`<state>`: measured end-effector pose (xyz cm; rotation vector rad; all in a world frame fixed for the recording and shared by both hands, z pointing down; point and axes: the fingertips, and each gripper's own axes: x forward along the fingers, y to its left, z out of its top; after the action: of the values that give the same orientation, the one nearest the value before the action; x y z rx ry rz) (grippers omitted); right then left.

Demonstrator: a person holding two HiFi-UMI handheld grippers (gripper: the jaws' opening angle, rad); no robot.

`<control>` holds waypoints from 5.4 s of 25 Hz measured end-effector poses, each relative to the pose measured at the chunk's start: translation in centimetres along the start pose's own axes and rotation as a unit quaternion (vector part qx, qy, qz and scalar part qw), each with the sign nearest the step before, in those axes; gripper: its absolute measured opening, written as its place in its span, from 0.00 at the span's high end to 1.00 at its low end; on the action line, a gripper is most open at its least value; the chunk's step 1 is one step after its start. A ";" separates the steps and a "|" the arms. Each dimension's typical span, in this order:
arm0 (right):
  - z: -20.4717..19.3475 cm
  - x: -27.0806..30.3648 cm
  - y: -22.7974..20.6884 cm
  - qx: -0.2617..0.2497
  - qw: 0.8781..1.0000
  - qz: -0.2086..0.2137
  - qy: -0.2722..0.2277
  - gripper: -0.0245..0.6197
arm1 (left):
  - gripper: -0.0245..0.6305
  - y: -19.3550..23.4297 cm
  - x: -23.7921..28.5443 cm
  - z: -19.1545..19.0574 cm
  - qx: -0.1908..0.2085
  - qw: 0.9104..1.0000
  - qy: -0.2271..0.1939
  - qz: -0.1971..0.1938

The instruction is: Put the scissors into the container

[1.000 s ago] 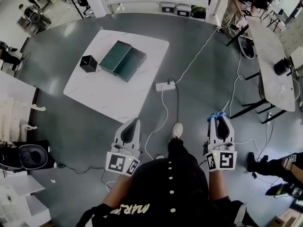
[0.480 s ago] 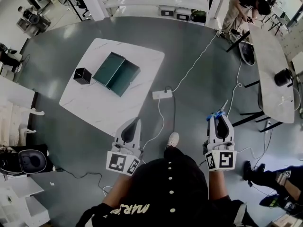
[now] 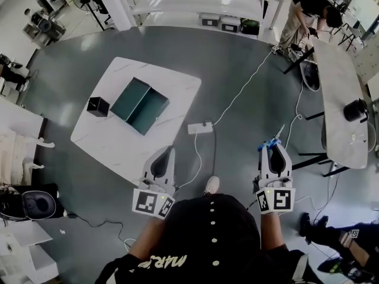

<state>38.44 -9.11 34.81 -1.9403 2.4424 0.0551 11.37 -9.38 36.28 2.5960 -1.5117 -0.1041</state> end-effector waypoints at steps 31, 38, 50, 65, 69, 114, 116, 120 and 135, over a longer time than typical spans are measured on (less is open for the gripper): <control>-2.7 18.8 15.1 -0.021 0.966 0.258 0.015 0.80 | 0.92 13.7 -5.0 -0.6 -0.035 0.973 -0.024 0.226; -4.0 21.9 17.6 -0.020 0.958 0.286 0.026 0.80 | 0.92 16.4 -4.4 -1.2 -0.046 0.967 -0.030 0.248; -5.6 28.1 21.9 -0.018 0.938 0.342 0.045 0.80 | 0.92 21.3 -3.3 -1.6 -0.061 0.951 -0.026 0.301; -5.1 37.1 30.1 -0.027 0.917 0.395 0.040 0.80 | 0.92 29.6 -0.9 0.5 -0.072 0.943 -0.048 0.321; -4.4 38.5 31.6 -0.028 0.914 0.404 0.034 0.80 | 0.92 31.4 -0.7 1.4 -0.070 0.942 -0.045 0.326; -27.5 41.5 41.3 -0.336 0.639 0.673 0.162 0.80 | 0.92 31.8 -0.1 -6.0 -0.161 0.858 0.000 0.488; -29.2 40.9 41.7 -0.348 0.613 0.687 0.176 0.80 | 0.92 31.7 -0.5 -6.7 -0.168 0.850 0.000 0.499; -32.0 39.8 42.3 -0.367 0.571 0.707 0.198 0.80 | 0.92 31.2 -1.4 -8.1 -0.179 0.838 0.005 0.515; -38.9 38.3 42.9 -0.478 0.447 0.717 0.240 0.80 | 0.92 29.6 -3.7 -11.5 -0.204 0.799 0.025 0.565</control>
<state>-11.78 -38.30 72.77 1.3131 3.7885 1.1531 -14.47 -19.62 52.07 1.0613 -2.3783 -0.1902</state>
